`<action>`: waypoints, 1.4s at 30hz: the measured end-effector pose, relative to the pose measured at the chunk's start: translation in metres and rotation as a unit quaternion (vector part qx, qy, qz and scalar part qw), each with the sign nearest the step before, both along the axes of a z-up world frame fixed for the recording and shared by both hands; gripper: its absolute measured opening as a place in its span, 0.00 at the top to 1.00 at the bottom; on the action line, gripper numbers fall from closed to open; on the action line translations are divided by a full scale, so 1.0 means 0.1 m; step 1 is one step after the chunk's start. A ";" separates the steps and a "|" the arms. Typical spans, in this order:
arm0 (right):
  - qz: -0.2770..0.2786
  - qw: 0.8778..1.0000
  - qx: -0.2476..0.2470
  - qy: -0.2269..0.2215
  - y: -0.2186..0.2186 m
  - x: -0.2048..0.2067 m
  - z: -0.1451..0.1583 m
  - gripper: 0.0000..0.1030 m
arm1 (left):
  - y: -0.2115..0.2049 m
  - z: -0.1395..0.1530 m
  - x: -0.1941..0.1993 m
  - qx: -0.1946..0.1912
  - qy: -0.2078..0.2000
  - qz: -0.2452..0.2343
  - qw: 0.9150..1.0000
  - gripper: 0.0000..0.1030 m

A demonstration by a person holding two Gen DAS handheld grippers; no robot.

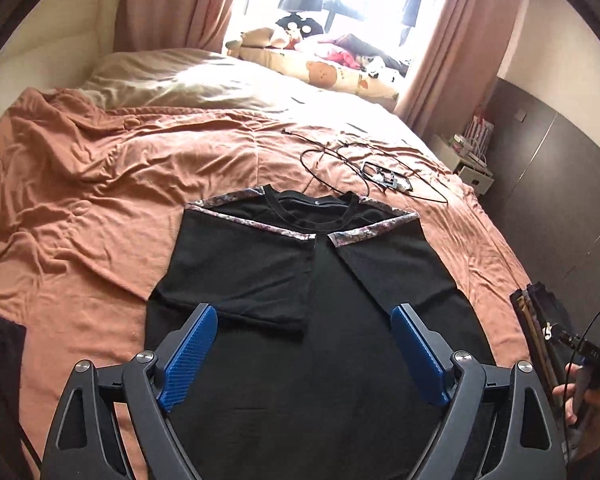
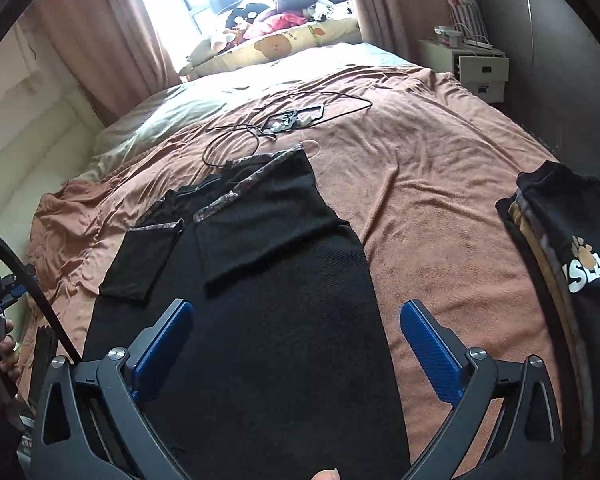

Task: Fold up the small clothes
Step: 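Raise both grippers away from the shirt and reposition at the hem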

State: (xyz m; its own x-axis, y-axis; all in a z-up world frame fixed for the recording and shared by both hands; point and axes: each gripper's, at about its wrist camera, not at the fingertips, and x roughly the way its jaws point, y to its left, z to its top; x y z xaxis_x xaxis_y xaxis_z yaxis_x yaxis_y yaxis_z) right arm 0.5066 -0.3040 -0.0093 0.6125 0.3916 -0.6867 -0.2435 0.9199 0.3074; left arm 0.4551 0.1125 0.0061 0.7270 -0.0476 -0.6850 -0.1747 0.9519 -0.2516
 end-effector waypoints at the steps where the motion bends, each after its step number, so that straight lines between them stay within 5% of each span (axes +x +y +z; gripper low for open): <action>1: 0.001 1.000 -0.002 -0.001 -0.02 -0.06 0.03 0.00 | 0.00 0.02 -0.10 0.008 -0.006 -0.001 1.000 0.13; 6: -0.014 0.999 -0.019 -0.028 -0.14 -0.38 0.18 0.00 | 0.05 0.14 -0.63 0.049 -0.039 0.007 0.998 0.13; 20: 0.009 0.994 -0.016 -0.110 -0.44 -1.39 0.31 0.00 | 0.30 0.20 -1.89 0.032 -0.093 0.062 0.993 0.13; 26: 0.021 0.991 -0.033 -0.131 -0.57 -1.76 0.15 0.00 | 0.25 0.10 -2.33 0.032 -0.103 0.070 0.992 0.12; 29: 0.034 0.991 -0.012 -0.128 -0.67 -1.87 0.07 0.00 | 0.21 0.03 -2.52 0.037 -0.108 0.070 0.991 0.00; 35: 0.038 0.983 -0.020 -0.177 -0.86 -2.24 -0.09 0.00 | 0.12 -0.12 -2.86 0.019 -0.121 0.069 0.990 0.00; 42: 0.039 0.983 -0.038 -0.177 -0.95 -2.53 -0.30 0.00 | 0.11 -0.31 -3.16 0.004 -0.128 0.087 0.988 0.00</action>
